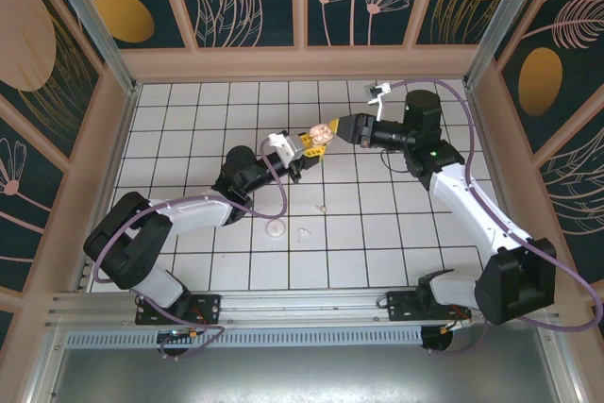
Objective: Insert the wireless bluetooth earbuds into the charging case
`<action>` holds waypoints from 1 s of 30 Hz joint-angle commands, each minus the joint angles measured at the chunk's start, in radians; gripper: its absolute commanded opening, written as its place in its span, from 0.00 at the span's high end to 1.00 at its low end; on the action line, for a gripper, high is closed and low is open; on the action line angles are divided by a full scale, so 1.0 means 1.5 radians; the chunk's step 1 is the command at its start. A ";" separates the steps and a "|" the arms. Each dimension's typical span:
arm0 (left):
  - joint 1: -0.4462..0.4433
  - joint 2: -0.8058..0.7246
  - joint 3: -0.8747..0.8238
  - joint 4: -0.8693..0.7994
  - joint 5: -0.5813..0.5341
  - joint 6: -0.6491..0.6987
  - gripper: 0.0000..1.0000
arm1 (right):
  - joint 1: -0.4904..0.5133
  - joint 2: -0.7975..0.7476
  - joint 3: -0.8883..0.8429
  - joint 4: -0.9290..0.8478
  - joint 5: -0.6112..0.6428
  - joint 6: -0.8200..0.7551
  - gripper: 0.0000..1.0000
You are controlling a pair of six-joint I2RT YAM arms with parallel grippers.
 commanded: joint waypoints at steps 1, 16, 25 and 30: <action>-0.004 -0.006 0.019 0.016 0.002 -0.005 0.86 | 0.005 -0.007 0.016 0.015 -0.025 -0.014 0.57; -0.004 -0.008 0.021 0.013 -0.007 -0.003 0.86 | 0.006 -0.034 -0.002 -0.042 -0.008 -0.027 0.70; -0.004 -0.008 0.023 0.010 0.002 -0.004 0.86 | 0.005 -0.059 -0.004 -0.066 0.008 -0.046 0.68; -0.004 -0.007 0.027 0.009 0.022 -0.011 0.86 | -0.010 -0.046 0.023 -0.066 0.014 -0.063 0.59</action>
